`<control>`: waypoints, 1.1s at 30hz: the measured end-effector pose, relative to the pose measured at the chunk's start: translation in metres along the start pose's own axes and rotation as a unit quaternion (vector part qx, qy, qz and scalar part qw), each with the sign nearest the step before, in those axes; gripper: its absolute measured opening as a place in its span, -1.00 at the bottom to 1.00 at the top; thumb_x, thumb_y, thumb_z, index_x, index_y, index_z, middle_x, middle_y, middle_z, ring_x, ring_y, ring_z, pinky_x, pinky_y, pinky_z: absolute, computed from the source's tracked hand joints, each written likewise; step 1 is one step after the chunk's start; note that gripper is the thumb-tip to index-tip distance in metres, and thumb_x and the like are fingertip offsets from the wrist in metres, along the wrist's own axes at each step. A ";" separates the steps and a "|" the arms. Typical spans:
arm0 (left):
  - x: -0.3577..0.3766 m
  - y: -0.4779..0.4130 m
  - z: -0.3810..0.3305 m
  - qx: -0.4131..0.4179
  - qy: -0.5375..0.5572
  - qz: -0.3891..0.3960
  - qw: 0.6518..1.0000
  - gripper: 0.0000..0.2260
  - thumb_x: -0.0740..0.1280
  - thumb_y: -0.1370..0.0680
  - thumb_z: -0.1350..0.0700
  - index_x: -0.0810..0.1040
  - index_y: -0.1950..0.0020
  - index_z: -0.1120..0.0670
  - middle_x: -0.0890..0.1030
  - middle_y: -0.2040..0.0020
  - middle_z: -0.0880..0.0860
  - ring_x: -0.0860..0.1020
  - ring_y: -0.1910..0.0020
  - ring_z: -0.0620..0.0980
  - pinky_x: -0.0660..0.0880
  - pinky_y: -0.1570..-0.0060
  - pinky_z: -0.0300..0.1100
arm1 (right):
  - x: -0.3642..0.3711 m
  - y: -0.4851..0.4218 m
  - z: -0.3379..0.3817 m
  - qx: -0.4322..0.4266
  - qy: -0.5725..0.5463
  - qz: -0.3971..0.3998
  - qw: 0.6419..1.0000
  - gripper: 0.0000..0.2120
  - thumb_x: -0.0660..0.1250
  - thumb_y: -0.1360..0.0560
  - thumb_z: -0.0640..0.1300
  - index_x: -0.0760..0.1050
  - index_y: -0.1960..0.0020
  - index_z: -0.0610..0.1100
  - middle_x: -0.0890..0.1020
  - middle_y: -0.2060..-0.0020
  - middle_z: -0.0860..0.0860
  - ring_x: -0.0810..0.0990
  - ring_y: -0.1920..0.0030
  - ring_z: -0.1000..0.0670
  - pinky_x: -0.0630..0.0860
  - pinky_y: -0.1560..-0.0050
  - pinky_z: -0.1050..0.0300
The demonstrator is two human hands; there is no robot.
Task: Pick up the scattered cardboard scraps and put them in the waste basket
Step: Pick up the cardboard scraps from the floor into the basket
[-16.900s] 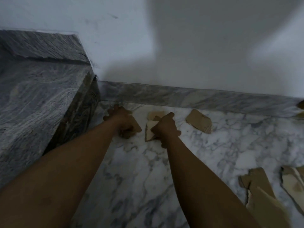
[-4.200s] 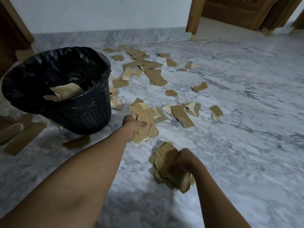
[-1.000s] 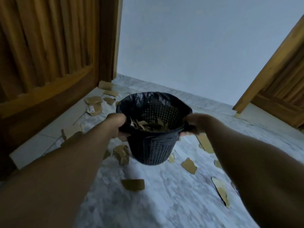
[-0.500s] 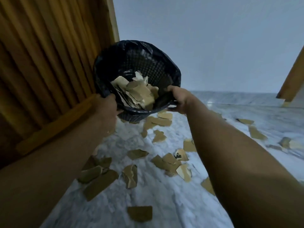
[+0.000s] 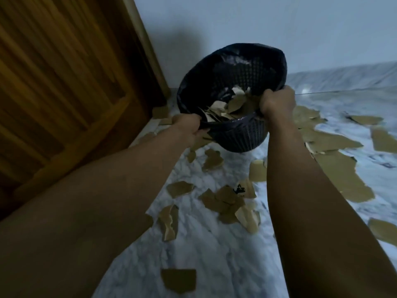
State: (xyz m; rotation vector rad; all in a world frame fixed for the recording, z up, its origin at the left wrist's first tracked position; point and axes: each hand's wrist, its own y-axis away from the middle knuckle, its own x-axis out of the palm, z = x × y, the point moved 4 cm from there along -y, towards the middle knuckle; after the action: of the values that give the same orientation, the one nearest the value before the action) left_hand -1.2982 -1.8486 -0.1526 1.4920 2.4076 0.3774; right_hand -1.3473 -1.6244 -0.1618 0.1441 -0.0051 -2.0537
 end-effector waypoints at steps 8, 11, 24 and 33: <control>0.020 -0.040 0.033 -0.032 -0.102 -0.004 0.994 -0.80 0.35 -0.60 0.24 0.45 -0.18 0.25 0.55 -0.07 0.22 0.65 -0.01 0.21 0.67 0.18 0.00 | -0.006 -0.019 -0.057 0.064 -0.032 0.088 0.994 -0.68 0.22 -0.52 -0.15 0.46 -0.25 -0.18 0.59 -0.05 -0.23 0.66 0.20 -0.27 0.63 0.41 0.00; 0.016 -0.046 0.031 -0.008 -0.116 -0.001 0.993 -0.75 0.41 -0.57 0.12 0.50 -0.15 0.23 0.63 -0.03 0.21 0.67 0.10 0.17 0.68 0.12 0.05 | -0.007 -0.018 -0.057 0.078 -0.049 0.093 0.991 -0.76 0.26 -0.58 -0.11 0.47 -0.17 -0.22 0.59 0.01 -0.20 0.65 0.28 -0.21 0.59 0.44 0.11; -0.014 -0.025 0.098 0.177 -0.440 0.106 0.874 -0.75 0.28 -0.62 -0.05 0.50 -0.18 0.09 0.58 -0.08 0.12 0.55 -0.08 0.16 0.54 0.01 -0.09 | -0.020 0.014 -0.052 0.060 0.047 0.146 0.986 -0.57 0.36 -0.53 0.13 0.52 -0.18 -0.21 0.64 -0.02 -0.17 0.68 0.11 -0.20 0.67 0.22 -0.06; -0.025 -0.042 0.237 0.179 -0.696 0.324 0.615 -0.26 0.28 -0.63 0.03 -0.15 -0.62 0.12 0.22 -0.54 0.19 0.27 -0.46 0.24 0.33 -0.35 0.11 | -0.066 0.056 -0.101 0.096 0.528 0.205 0.819 -0.52 0.33 -0.57 0.10 0.47 -0.05 -0.38 0.64 0.18 -0.26 0.71 0.29 -0.21 0.68 0.23 -0.15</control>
State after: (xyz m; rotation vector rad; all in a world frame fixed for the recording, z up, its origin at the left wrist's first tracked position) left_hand -1.2345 -1.8719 -0.3844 1.6795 0.6449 -0.9118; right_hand -1.2569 -1.5870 -0.2517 1.2768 0.4098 -1.3079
